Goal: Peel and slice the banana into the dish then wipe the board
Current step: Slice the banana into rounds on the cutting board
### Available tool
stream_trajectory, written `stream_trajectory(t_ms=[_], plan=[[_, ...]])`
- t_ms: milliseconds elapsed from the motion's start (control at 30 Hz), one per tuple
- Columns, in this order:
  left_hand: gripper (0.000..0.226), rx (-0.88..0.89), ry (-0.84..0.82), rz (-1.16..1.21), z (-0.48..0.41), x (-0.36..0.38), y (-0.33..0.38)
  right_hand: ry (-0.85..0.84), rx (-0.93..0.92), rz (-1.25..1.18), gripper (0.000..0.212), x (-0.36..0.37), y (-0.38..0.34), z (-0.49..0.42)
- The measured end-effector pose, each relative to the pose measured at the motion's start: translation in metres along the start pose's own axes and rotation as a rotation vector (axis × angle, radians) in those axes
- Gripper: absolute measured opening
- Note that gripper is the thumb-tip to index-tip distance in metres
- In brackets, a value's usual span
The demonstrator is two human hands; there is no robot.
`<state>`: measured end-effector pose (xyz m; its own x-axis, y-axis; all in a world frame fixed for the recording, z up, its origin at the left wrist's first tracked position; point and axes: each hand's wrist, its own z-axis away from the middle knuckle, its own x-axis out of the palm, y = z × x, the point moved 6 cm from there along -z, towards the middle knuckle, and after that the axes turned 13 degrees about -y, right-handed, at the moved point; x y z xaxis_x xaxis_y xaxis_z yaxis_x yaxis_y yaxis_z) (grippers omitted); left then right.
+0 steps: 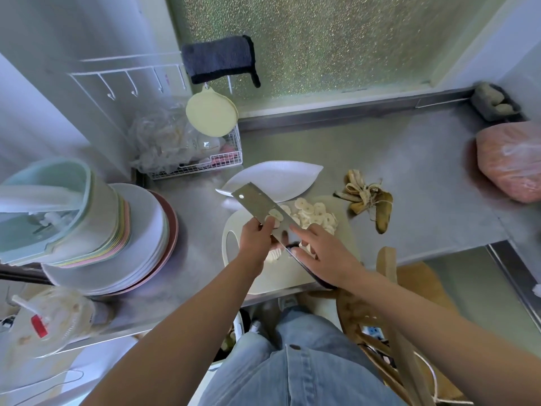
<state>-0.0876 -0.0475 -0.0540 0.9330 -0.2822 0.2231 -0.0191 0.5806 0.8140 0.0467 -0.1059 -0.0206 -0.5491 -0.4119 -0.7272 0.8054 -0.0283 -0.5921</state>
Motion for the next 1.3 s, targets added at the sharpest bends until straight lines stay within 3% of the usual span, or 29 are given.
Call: stream_trajectory(t_ms=[233,300,433,567,633,767,933,1300], plan=[[0.03,-0.048,0.026,0.092,-0.012,0.0,0.002,-0.165,0.027,-0.104,0.074,0.004,0.007,-0.01],[0.035,-0.068,0.002,0.168,-0.015,0.002,0.003,-0.12,0.003,-0.197,0.07,0.0,0.007,-0.013],[0.022,-0.033,-0.11,0.197,-0.02,0.013,0.012,0.028,-0.048,-0.29,0.066,-0.015,-0.001,-0.025],[0.026,-0.023,-0.057,0.086,-0.026,0.016,0.027,-0.022,-0.089,-0.257,0.07,-0.023,-0.003,-0.038],[0.029,-0.01,0.004,0.039,-0.03,0.01,0.033,-0.058,-0.121,-0.19,0.061,-0.03,-0.003,-0.043],[0.03,-0.03,0.101,-0.026,-0.04,-0.005,0.035,0.147,-0.172,-0.041,0.047,-0.058,0.005,-0.066],[0.026,-0.063,0.071,0.031,-0.043,-0.013,0.036,-0.08,-0.252,0.058,0.056,-0.038,-0.011,-0.105],[0.018,-0.07,0.164,0.074,-0.045,-0.037,0.044,-0.175,0.111,0.077,0.049,-0.033,0.023,-0.145]])
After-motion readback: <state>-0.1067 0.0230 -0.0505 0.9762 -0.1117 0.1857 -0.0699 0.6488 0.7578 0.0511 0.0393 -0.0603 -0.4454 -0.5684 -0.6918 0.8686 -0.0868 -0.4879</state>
